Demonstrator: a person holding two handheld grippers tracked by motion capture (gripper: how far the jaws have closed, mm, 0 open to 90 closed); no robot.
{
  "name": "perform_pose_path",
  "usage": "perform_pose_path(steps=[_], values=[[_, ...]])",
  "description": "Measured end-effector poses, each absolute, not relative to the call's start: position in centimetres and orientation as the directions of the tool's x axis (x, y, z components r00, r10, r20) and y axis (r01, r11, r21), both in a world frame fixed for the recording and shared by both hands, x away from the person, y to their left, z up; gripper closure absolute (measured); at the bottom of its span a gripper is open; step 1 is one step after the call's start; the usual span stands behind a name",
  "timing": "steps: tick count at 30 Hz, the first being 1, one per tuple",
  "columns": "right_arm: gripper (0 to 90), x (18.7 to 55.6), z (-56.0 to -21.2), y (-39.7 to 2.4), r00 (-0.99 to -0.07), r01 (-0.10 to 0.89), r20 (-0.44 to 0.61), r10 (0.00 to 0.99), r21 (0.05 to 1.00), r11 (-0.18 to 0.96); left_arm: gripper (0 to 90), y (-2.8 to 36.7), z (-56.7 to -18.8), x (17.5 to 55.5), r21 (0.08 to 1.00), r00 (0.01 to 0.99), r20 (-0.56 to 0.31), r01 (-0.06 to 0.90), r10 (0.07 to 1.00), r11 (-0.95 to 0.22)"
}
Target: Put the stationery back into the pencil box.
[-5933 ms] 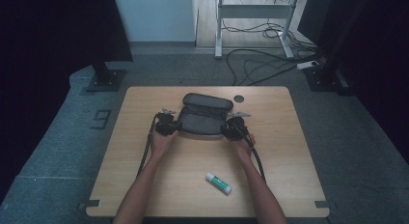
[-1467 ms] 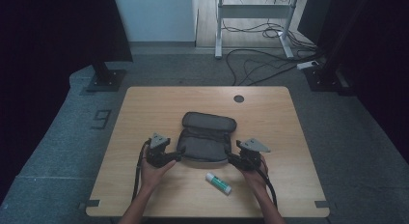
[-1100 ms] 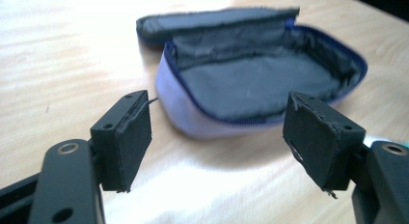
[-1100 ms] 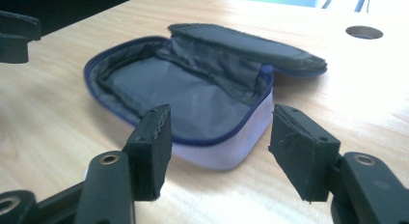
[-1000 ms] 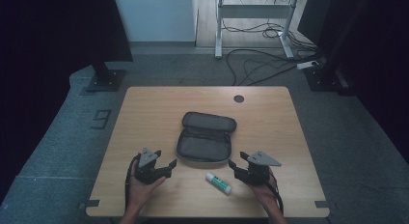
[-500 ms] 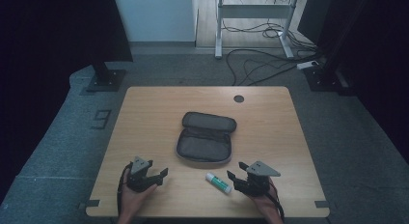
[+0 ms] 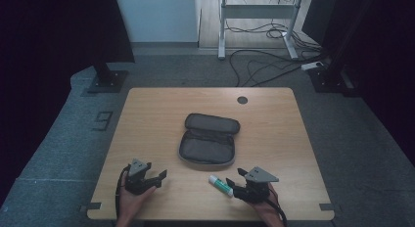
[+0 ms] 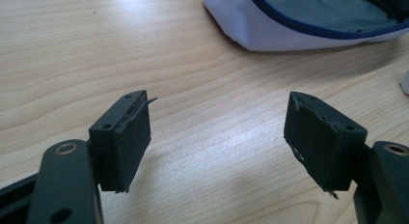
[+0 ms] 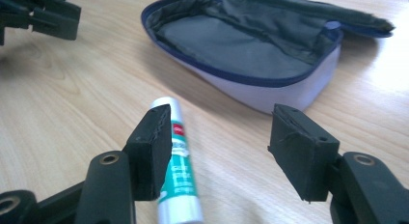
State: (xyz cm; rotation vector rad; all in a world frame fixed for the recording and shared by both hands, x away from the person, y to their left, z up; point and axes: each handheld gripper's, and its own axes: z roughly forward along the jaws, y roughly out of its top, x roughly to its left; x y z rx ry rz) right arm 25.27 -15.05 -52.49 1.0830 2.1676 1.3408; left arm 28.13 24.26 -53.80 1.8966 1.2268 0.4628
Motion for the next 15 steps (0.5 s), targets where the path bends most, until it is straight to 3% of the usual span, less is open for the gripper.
perform_pose_path(steps=[15], values=[[43.5, 25.0, -53.5, -13.7, -0.680, 0.438, 0.100, 0.727, 0.849, 0.294, 25.3, 23.7, -54.4, 28.3, 0.769, 0.476, -0.104, 0.596, 0.873, -0.233]])
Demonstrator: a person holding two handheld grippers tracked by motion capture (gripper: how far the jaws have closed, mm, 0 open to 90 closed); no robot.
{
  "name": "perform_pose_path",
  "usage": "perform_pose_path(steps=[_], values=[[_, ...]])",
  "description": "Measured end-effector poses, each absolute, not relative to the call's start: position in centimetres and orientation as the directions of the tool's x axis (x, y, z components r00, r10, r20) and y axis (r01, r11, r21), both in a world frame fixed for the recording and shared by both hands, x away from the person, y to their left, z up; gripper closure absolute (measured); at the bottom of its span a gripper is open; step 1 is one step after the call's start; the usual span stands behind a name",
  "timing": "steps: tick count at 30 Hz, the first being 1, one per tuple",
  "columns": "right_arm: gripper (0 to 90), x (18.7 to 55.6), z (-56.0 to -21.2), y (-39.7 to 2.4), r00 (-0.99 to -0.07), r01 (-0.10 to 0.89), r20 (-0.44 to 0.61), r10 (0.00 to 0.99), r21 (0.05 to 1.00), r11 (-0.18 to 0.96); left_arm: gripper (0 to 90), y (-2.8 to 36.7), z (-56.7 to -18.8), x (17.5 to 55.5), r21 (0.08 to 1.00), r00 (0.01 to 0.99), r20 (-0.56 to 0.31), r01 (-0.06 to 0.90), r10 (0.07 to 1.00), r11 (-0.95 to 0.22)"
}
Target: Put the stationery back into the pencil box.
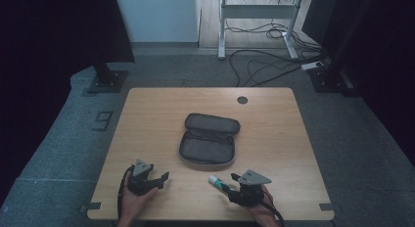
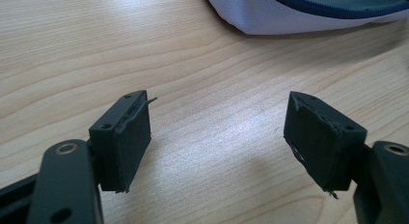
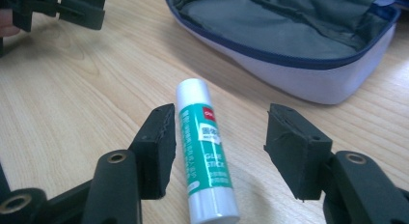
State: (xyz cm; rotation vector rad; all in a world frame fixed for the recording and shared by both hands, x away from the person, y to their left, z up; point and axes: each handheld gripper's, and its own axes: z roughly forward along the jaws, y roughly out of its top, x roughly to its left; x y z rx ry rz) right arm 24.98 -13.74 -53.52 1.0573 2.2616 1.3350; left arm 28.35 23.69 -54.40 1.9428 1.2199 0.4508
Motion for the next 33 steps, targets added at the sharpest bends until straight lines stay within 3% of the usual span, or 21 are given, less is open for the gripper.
perform_pose_path(steps=[16, 33], values=[[48.9, 25.1, -54.9, -12.7, -0.695, 0.449, 0.061, 0.716, 0.816, 0.365, 25.3, 23.7, -54.4, 28.4, 0.759, 0.476, -0.101, 0.604, 0.874, -0.241], [63.9, 25.4, -55.3, -12.3, -0.705, 0.456, 0.020, 0.709, 0.779, 0.431, 25.3, 23.1, -54.5, 28.3, 0.750, 0.490, -0.059, 0.597, 0.870, -0.285]])
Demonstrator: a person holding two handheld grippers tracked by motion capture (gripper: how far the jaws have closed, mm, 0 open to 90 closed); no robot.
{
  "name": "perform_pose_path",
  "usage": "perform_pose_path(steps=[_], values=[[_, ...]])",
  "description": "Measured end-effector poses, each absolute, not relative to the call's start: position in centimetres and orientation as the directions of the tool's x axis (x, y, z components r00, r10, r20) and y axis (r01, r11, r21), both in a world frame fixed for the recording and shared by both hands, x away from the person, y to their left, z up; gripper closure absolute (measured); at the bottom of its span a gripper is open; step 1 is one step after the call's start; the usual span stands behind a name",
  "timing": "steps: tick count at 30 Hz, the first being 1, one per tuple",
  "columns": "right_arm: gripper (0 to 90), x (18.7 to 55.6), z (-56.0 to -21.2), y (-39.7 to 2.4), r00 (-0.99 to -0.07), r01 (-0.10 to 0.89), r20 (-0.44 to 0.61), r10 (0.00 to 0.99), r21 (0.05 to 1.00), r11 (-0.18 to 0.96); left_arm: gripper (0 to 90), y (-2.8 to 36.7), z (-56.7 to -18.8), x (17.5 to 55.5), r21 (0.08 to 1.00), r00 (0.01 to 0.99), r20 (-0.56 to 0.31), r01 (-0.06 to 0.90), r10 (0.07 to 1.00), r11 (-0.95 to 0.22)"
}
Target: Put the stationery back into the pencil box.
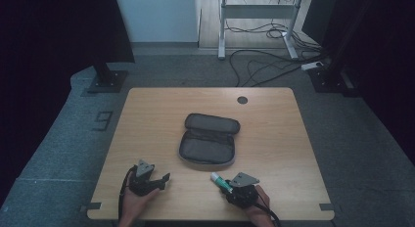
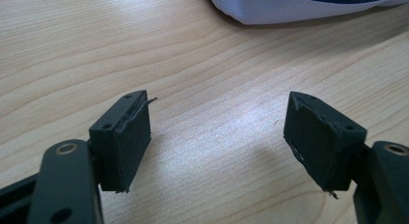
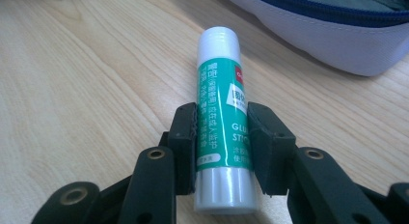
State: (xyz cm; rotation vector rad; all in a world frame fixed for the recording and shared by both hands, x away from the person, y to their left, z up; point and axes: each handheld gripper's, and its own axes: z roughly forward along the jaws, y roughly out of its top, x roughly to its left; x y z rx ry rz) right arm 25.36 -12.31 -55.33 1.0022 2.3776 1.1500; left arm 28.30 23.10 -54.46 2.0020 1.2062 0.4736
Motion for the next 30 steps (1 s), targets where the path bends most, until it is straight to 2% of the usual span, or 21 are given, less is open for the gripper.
perform_pose_path(steps=[9, 30], values=[[64.7, 25.4, -55.2, -12.4, -0.707, 0.458, 0.022, 0.707, 0.776, 0.435, 25.3, 23.3, -54.5, 28.3, 0.749, 0.489, -0.068, 0.601, 0.870, -0.279], [64.8, 25.6, -52.7, -13.9, -0.697, 0.420, 0.046, 0.715, 0.835, 0.355, 26.1, 23.4, -54.6, 28.7, 0.723, 0.469, -0.071, 0.632, 0.880, -0.279]])
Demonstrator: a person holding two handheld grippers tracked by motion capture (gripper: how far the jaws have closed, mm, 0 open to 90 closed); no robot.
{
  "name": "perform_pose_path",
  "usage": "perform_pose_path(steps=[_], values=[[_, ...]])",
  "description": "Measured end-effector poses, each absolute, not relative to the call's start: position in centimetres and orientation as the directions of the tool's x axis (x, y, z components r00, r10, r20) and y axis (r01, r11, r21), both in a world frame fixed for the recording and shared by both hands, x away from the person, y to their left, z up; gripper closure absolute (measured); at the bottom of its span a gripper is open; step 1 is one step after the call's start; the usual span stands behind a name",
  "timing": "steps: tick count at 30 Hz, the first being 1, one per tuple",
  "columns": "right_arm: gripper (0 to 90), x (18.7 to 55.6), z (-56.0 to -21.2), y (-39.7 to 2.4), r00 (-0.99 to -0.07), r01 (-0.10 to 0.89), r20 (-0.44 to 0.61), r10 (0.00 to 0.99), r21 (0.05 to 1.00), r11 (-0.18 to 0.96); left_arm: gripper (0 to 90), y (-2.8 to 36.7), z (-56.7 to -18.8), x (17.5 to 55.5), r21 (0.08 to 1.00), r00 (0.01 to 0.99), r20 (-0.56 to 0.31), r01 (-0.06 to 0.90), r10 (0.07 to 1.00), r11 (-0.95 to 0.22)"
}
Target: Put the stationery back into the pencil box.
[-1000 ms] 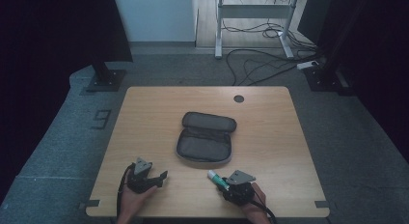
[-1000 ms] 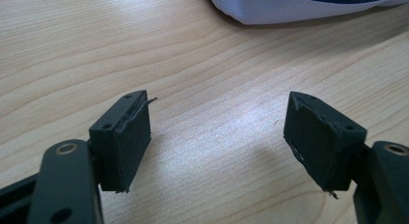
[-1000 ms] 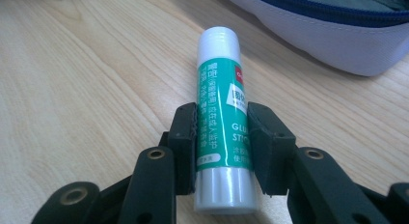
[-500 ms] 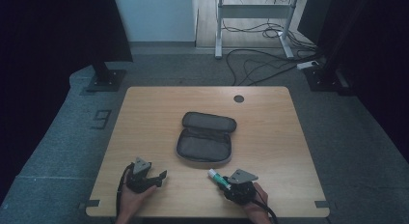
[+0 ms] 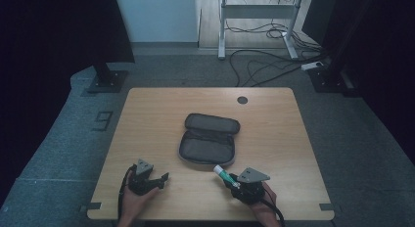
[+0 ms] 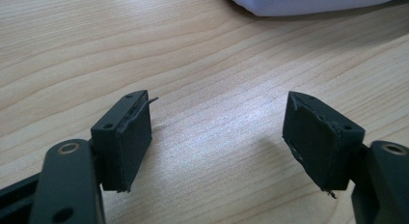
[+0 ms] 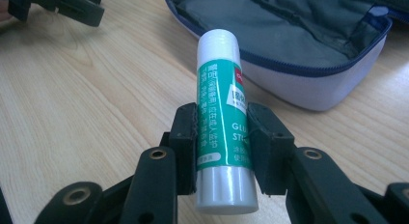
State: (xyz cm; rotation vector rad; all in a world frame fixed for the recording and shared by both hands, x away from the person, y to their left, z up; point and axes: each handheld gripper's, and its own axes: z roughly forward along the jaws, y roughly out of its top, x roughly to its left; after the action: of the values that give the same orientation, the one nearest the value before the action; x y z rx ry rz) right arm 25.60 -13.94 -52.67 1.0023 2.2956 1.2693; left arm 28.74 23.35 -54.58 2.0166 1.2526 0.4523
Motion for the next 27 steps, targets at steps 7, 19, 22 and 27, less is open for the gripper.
perform_pose_path(steps=[7, 19, 22, 27], values=[[64.7, 25.9, -51.8, -13.8, -0.701, 0.398, 0.036, 0.712, 0.849, 0.349, 26.6, 23.3, -54.6, 28.8, 0.712, 0.463, -0.065, 0.642, 0.884, -0.284], [64.8, 26.7, -50.9, -13.5, -0.701, 0.381, 0.029, 0.712, 0.860, 0.340, 26.6, 22.7, -54.7, 28.7, 0.704, 0.467, -0.007, 0.631, 0.884, -0.327], [64.7, 27.1, -50.7, -13.4, -0.700, 0.378, 0.031, 0.713, 0.864, 0.333, 26.5, 22.6, -54.7, 28.7, 0.704, 0.466, -0.006, 0.631, 0.885, -0.327], [64.8, 27.6, -50.4, -13.2, -0.699, 0.374, 0.033, 0.714, 0.868, 0.326, 26.5, 22.6, -54.7, 28.7, 0.703, 0.467, -0.006, 0.631, 0.884, -0.328]])
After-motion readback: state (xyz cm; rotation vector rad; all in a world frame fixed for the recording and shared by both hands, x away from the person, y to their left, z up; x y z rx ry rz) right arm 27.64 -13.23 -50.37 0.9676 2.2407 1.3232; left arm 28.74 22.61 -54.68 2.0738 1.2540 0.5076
